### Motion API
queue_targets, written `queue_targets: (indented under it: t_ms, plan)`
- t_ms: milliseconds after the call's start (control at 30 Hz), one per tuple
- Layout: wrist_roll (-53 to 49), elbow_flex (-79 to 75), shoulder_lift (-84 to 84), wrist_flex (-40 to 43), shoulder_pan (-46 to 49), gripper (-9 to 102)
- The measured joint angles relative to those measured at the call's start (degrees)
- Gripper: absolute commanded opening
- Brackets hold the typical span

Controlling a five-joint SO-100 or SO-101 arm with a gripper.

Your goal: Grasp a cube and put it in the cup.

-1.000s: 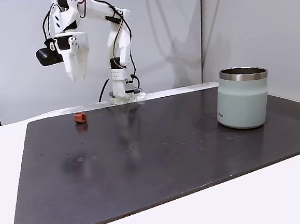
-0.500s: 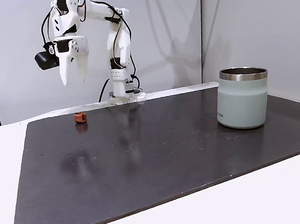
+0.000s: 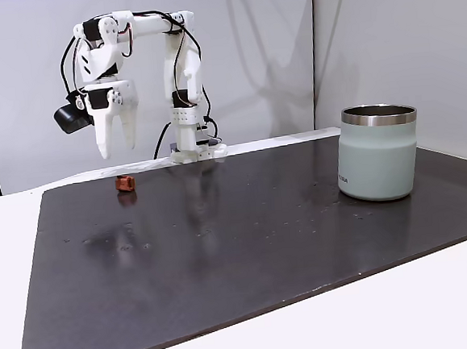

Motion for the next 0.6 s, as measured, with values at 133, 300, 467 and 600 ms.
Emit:
queue_targets:
  t_ms: [133,300,467,600]
  plan:
    - [0.00,1.76,-0.44,-1.41,-0.26,30]
    - [0.00,3.69,-1.58,-3.78,-0.97,30]
    - [-0.09,5.27,-2.72,-6.59,-1.58,30]
    - [0.09,6.24,-4.31,-8.35,-1.32,30]
